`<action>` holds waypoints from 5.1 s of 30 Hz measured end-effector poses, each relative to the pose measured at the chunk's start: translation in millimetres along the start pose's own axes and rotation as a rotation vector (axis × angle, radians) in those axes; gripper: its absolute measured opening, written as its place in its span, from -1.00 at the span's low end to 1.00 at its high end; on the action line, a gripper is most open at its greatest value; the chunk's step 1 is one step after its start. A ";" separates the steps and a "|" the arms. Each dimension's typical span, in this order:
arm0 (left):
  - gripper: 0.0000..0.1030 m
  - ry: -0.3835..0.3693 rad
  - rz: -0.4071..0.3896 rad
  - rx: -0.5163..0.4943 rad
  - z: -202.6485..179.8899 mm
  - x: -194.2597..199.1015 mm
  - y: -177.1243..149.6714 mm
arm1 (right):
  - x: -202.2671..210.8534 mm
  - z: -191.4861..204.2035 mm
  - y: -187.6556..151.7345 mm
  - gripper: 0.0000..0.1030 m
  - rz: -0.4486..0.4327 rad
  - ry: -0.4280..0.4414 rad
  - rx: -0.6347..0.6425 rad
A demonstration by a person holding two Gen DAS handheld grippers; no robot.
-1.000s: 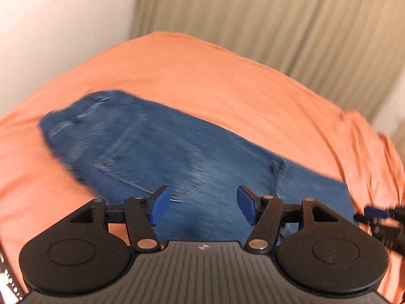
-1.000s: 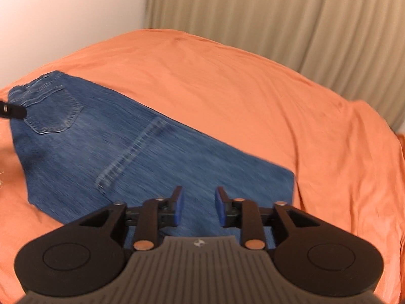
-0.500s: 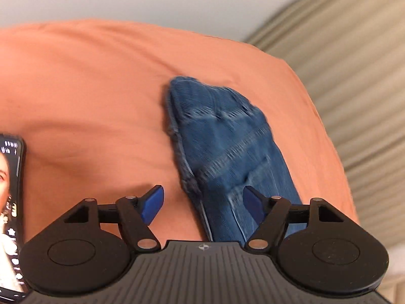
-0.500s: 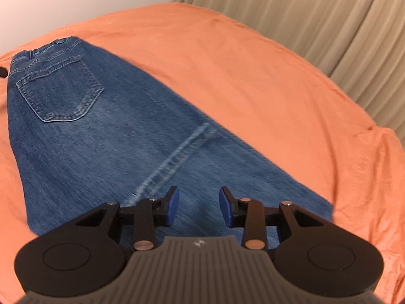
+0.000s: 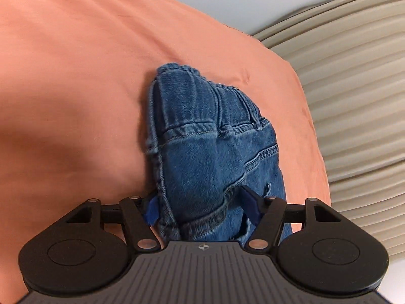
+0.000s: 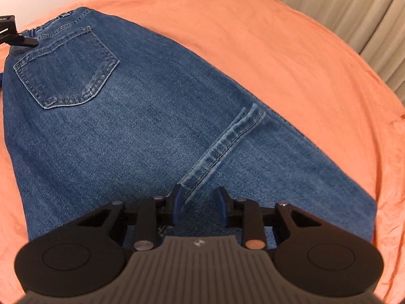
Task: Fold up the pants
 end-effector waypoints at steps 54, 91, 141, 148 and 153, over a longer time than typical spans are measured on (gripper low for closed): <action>0.25 -0.092 0.253 -1.373 -154.2 57.5 -332.0 | 118.3 -86.9 -128.5 -0.16 -0.184 0.111 -0.481; 0.57 -0.055 0.401 -1.553 -95.9 62.4 -221.6 | 67.9 -95.3 -33.3 -0.39 -0.284 0.471 -0.797; -0.81 0.037 0.302 -1.324 -126.6 52.9 -181.4 | 49.4 -138.2 -109.8 -0.50 -0.300 0.614 -1.266; -0.81 0.030 0.276 -1.303 -134.3 55.8 -181.9 | 105.4 -125.4 -63.7 -0.80 -0.384 0.470 -0.940; -0.81 0.010 0.241 -1.228 -147.1 57.1 -170.7 | 170.3 -127.7 -2.7 -0.82 -0.443 0.423 -0.737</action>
Point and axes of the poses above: each gripper's, at about its wrist camera, not at the fingertips, and x roughly against the way its jaws point, z to its left, y to its top, the point moved 9 cm from there along -x, roughly the way its jaws point, and after that the axes turned 2 degrees about y, right-handed, at the moved point
